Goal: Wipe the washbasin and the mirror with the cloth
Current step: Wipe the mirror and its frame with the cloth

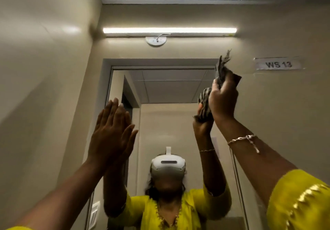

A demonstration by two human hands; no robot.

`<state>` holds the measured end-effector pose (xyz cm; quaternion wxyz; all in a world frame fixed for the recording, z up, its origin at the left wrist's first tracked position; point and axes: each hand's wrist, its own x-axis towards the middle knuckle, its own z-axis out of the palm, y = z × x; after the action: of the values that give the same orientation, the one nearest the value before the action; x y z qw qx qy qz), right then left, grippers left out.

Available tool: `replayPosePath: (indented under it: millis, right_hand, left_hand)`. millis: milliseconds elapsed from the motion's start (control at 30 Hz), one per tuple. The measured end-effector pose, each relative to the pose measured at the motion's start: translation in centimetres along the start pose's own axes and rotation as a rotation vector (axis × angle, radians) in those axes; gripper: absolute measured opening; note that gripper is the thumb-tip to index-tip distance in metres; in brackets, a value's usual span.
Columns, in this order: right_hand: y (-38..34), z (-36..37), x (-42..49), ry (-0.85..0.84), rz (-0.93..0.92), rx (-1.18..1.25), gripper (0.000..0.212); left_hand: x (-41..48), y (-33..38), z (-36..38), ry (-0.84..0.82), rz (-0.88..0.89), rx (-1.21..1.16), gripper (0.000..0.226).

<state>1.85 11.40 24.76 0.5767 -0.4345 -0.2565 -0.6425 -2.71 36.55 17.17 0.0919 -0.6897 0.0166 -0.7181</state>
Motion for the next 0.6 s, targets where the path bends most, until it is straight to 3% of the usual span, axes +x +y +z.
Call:
replayPosePath:
  millis: [200,467,600]
  right_hand:
    - [2.0,2.1,1.3,-0.521,-0.042,-0.670,0.058]
    - [2.3,0.6,1.8,-0.706,-0.054,-0.614,0.051]
    - [2.9,1.1,2.2,-0.651,-0.161,-0.771,0.048]
  left_hand:
    - [0.3,-0.6,1.4,0.032,-0.031,-0.083,0.082]
    - [0.9,-1.4,1.7,0.062,-0.042,-0.111,0.067]
    - [1.0,-2.5,1.7,0.040,-0.061,-0.056,0.069]
